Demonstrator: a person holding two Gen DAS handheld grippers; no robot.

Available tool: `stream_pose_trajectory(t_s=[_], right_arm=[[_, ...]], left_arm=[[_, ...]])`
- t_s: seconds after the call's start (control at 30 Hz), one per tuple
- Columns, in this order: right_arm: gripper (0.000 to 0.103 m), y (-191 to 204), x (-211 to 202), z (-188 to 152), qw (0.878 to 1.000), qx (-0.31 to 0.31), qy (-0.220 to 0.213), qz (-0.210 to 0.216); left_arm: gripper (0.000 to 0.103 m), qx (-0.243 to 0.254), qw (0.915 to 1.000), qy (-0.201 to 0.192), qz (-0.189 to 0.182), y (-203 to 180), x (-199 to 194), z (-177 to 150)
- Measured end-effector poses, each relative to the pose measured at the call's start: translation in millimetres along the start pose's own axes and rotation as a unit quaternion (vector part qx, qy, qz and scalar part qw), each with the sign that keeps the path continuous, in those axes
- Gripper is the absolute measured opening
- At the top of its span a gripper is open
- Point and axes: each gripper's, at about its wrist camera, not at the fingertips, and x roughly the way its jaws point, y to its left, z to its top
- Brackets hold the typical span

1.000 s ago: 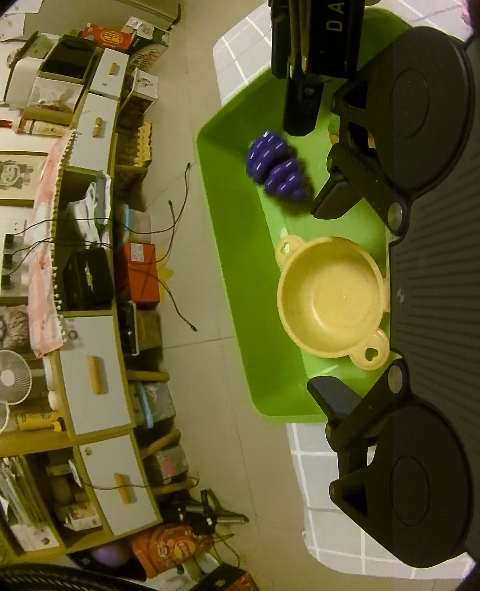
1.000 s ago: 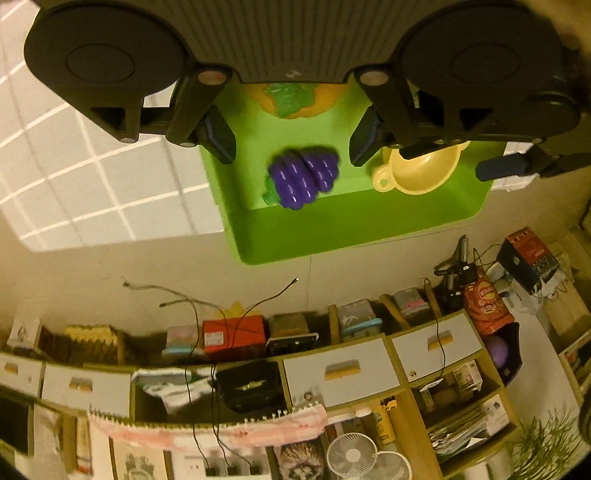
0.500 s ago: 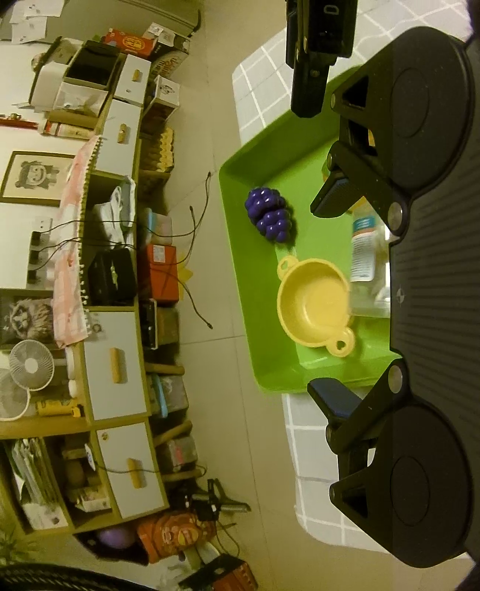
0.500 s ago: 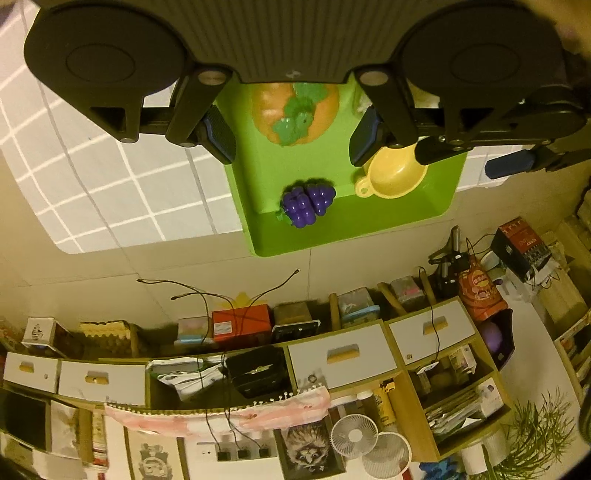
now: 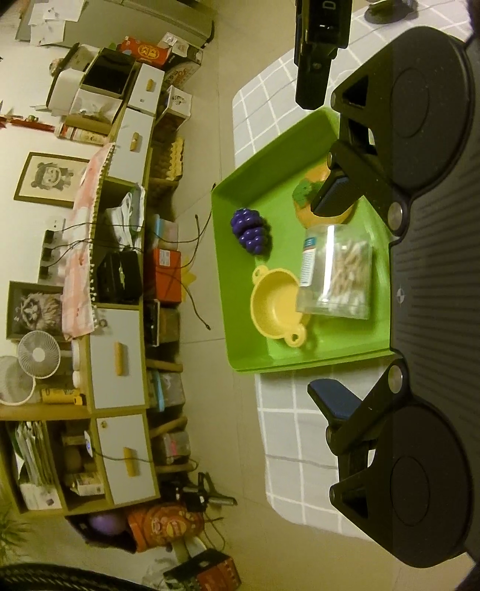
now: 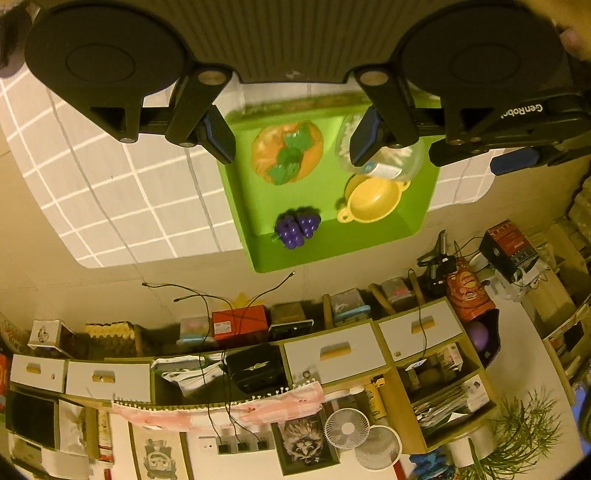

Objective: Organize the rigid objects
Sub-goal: 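Open both tools and withdraw them from the bin toward the remaining toys, then move the left tool to the leopard-print hair clip while the right tool approaches the brown octopus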

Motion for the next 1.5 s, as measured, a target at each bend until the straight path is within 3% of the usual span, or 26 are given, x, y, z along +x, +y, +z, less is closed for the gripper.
stream_pose_trajectory(t_s=[0.3, 0.5, 0.77, 1.1, 1.27, 1.5], right_arm=[[0.049, -9.5, -19.5, -28.5, 1.0, 0.007, 0.016, 0.009], [0.057, -16.9, -29.9, -47.6, 1.0, 0.007, 0.019, 0.017], [0.061, -23.1, -33.9, -71.7, 0.999, -0.015, 0.029, 0.018], [0.064, -22.0, -34.4, -94.5, 0.998, -0.046, 0.037, 0.029], [0.064, -15.1, -42.9, -112.3, 0.994, -0.095, 0.026, 0.046], [0.064, -9.2, -46.5, -146.0, 0.983, -0.153, 0.0, 0.105]], left_arm=[[0.1, 0.003, 1.0, -0.001, -0.009, -1.2, -21.8, -33.1], [0.101, -0.014, 0.9996, -0.001, -0.023, 1.6, -37.0, -57.7], [0.101, 0.002, 0.9999, 0.016, 0.001, 1.2, -44.7, -85.8], [0.101, -0.007, 0.9998, 0.017, -0.002, 19.7, -52.6, -116.2], [0.101, -0.002, 1.0, 0.0, -0.001, 27.0, -67.7, -136.2], [0.101, 0.063, 0.9951, -0.061, -0.045, 19.7, -88.0, -174.7]])
